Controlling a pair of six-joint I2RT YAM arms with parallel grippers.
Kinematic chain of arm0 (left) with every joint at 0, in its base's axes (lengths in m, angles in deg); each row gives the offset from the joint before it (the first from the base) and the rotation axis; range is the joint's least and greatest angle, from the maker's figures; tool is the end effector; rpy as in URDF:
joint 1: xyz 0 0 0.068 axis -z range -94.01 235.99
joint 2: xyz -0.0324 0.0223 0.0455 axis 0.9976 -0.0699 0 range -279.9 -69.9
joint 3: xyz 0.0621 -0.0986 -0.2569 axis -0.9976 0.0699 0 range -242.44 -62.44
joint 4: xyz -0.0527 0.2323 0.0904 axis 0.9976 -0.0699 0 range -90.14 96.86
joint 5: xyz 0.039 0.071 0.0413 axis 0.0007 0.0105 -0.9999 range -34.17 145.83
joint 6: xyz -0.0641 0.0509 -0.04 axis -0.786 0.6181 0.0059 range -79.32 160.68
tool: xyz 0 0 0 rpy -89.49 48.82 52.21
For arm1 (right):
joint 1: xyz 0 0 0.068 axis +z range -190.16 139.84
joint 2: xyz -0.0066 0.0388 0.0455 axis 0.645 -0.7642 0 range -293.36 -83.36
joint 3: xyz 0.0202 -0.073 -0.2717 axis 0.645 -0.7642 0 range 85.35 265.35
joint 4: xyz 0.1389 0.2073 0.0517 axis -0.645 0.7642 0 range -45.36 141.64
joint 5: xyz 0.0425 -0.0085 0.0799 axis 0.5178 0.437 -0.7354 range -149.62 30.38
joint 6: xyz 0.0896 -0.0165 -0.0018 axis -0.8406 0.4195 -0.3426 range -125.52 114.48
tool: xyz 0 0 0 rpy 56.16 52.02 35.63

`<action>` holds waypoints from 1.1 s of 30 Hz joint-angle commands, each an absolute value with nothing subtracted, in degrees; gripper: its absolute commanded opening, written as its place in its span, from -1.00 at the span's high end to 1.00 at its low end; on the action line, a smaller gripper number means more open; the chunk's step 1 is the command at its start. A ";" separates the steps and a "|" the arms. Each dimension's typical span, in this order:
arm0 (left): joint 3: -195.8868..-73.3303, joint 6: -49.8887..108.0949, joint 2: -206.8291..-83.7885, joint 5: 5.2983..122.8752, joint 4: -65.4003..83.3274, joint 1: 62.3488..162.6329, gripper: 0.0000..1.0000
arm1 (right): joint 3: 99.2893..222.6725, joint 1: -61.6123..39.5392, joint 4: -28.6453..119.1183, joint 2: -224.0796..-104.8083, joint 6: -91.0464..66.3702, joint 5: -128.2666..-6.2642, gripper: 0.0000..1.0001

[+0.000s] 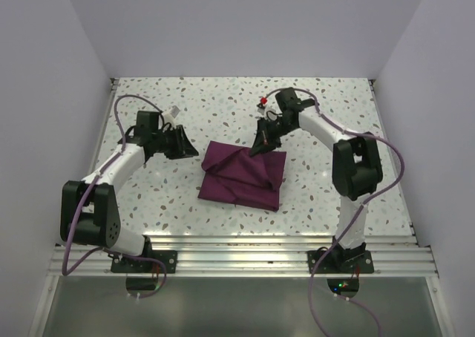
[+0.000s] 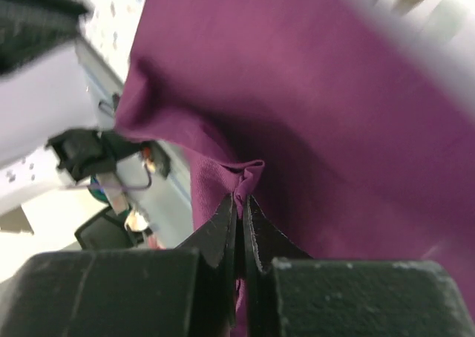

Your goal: Prepare the surgical pack

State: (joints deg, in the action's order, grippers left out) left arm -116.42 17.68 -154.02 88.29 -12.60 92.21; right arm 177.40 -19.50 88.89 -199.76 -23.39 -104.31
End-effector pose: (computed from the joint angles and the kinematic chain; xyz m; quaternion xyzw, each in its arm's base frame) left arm 0.3138 -0.0784 0.2094 -0.0360 0.9055 -0.3374 0.2547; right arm 0.3832 0.2059 0.1922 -0.0927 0.9068 0.4093 0.0389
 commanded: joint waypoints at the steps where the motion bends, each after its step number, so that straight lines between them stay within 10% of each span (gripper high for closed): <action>1: -119.30 16.08 -153.66 87.20 -14.06 91.35 0.35 | 173.34 -17.49 94.73 -191.57 -21.88 -107.35 1.00; 33: -119.57 14.58 -155.42 92.82 -13.28 91.26 0.38 | 155.05 -2.64 98.34 -183.64 -19.58 -102.95 0.78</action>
